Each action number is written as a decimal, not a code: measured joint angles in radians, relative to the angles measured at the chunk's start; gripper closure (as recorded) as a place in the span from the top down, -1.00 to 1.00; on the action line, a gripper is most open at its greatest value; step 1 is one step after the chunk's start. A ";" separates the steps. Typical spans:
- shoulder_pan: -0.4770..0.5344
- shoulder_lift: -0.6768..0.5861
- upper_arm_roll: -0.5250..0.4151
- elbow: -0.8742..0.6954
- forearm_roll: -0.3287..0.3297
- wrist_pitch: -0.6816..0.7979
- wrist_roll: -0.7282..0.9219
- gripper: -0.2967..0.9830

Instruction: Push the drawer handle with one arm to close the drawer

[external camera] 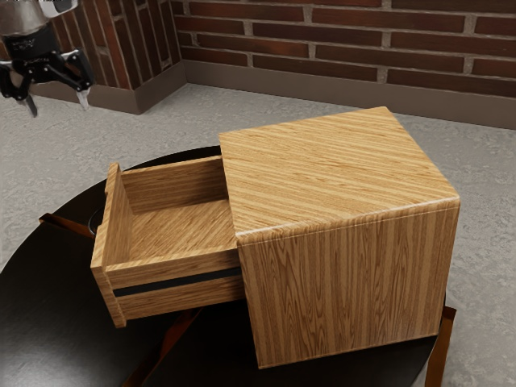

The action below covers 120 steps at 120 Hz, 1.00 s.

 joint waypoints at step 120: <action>0.087 -0.287 0.098 -0.763 0.012 0.615 -1.365 -0.67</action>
